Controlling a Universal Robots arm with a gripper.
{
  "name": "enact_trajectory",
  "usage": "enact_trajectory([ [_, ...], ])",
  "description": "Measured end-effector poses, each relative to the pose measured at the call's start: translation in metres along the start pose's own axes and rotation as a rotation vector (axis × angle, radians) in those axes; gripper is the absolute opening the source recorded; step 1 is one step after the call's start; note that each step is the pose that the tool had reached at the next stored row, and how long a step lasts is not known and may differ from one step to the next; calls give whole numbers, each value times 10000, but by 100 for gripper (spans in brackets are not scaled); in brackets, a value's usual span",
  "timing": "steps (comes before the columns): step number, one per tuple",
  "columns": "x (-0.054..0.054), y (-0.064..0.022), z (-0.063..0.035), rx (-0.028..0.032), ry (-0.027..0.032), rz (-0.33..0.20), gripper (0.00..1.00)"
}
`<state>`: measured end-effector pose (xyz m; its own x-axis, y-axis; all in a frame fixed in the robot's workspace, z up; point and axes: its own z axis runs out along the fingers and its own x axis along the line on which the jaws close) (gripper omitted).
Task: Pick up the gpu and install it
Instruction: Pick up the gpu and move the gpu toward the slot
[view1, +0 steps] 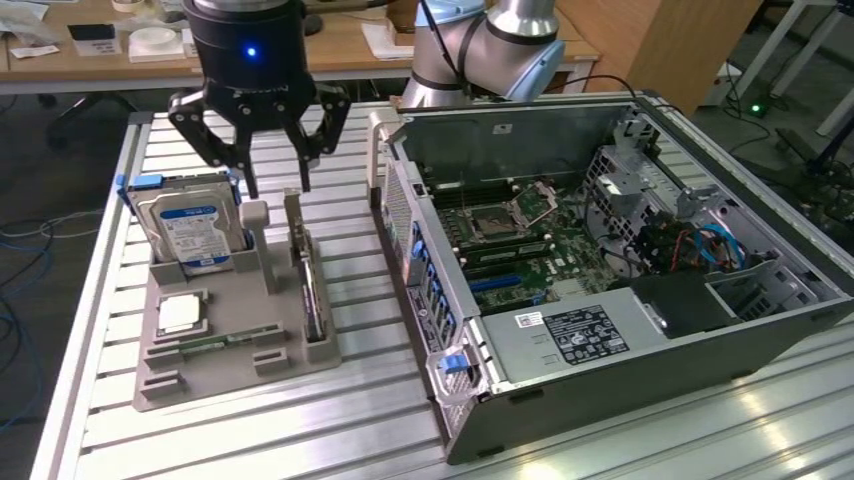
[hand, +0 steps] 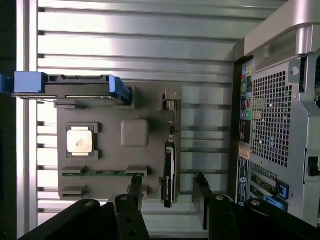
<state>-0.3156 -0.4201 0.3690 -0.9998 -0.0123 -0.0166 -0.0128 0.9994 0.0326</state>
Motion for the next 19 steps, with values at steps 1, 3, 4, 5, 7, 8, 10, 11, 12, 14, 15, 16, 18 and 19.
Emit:
enact_trajectory([
  [1, 0, -1, 4, 0, 0, -1, 53],
  [3, 0, -3, 11, 0, 0, -1, 53],
  [4, 0, -4, 16, 0, 0, -1, 53],
  [5, 0, -5, 22, -1, -2, -1, 53],
  [7, 1, -8, 31, 0, 0, -1, 53],
  [8, 1, -9, 35, 0, 1, -1, 53],
  [10, 1, -11, 44, 0, 0, -1, 53],
  [11, 1, -11, 48, 0, 0, -1, 53],
  [12, 1, -12, 53, 0, 0, -1, 53],
  [14, 1, -13, 62, 0, 0, -1, 53],
  [15, 1, -14, 67, 0, 0, -1, 53],
  [16, 1, -14, 72, 0, -1, -1, 53],
  [18, 2, -15, 81, 0, 1, -1, 53],
  [19, 1, -16, 85, 0, 0, -2, 53],
])
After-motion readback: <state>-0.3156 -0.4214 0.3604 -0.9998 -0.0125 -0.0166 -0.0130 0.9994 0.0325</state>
